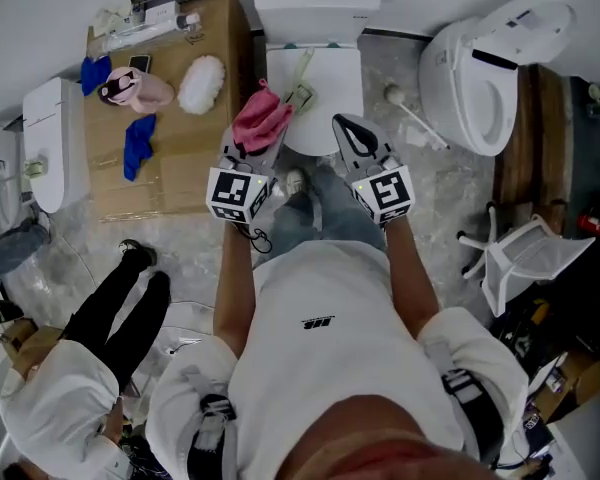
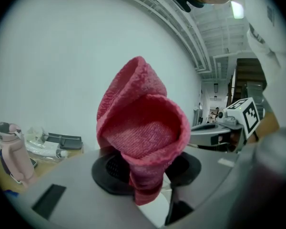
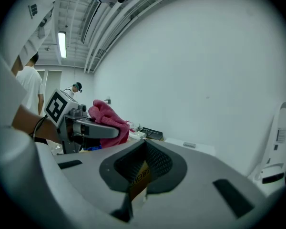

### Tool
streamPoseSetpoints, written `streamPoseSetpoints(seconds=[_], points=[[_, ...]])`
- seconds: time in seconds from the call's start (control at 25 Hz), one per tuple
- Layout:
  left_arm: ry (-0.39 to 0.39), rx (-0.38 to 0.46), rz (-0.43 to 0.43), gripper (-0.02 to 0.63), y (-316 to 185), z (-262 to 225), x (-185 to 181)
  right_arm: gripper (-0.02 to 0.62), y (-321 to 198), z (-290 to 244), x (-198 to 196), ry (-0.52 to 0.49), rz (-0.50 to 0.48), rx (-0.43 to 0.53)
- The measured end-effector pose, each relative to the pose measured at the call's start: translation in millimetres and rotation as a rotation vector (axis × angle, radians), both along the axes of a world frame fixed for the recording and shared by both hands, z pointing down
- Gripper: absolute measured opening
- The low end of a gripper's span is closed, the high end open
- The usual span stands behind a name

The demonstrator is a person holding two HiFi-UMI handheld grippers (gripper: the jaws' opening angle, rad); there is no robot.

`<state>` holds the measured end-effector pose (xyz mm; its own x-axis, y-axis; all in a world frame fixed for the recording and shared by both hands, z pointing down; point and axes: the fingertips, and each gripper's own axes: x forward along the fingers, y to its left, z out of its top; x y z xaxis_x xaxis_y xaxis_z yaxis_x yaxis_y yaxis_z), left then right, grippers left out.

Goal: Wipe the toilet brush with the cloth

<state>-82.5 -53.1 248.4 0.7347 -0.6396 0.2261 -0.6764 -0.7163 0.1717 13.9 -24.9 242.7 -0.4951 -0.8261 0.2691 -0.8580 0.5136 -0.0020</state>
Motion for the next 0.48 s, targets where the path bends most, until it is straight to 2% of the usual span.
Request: streamPoseSetpoints(seconds=[0.48], points=[[0.011, 0.013, 0.076, 0.158, 50, -50, 2, -0.005, 37, -54, -11, 0.013, 0.016, 0.021]])
